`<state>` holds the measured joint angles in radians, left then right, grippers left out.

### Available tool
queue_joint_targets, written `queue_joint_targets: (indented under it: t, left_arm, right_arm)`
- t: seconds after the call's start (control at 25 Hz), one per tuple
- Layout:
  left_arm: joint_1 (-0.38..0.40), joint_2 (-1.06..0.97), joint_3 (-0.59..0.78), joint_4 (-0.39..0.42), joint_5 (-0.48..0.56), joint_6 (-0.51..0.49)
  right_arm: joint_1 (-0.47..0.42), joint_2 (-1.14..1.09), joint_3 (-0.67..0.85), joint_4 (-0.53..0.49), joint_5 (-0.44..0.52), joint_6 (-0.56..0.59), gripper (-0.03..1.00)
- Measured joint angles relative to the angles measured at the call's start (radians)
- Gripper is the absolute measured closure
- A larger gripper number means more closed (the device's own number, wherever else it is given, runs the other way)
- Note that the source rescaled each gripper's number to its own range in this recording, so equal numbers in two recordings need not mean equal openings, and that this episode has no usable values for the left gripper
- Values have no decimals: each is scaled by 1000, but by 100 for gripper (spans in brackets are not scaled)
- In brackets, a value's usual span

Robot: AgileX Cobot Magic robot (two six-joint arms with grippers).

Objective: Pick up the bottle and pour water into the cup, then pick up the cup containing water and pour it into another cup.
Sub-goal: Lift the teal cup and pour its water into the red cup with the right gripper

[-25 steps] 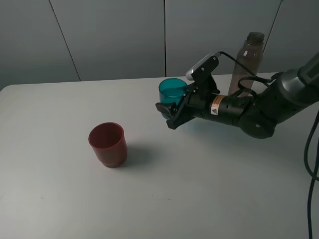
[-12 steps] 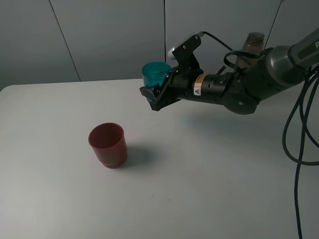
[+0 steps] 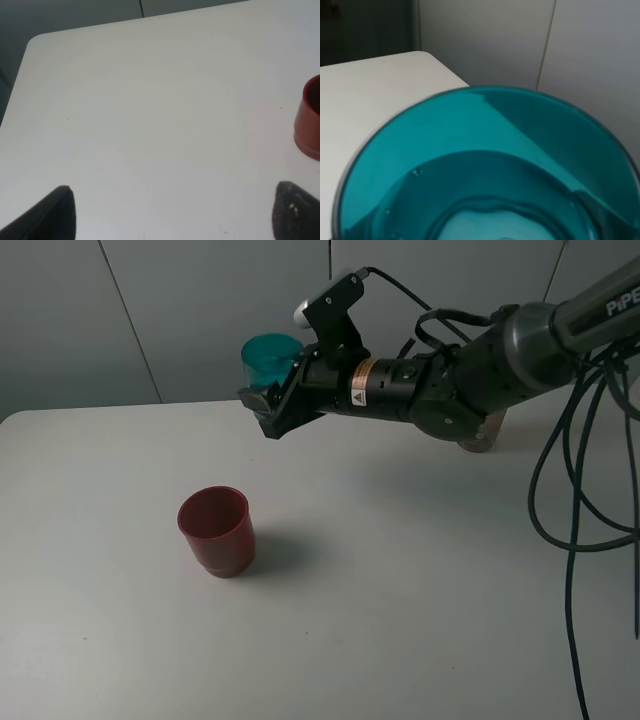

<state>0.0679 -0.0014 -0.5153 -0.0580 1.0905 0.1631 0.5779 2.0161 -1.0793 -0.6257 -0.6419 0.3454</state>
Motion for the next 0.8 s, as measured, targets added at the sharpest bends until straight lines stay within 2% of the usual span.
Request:
queue_joint_targets:
  t: [0.4, 0.8]
  left_arm:
    - [0, 0, 0, 0, 0, 2]
    - [0, 0, 0, 0, 0, 4]
  right_arm:
    - [41, 99, -112, -46, 22, 92, 91]
    - [61, 164, -188, -152, 28, 140, 91]
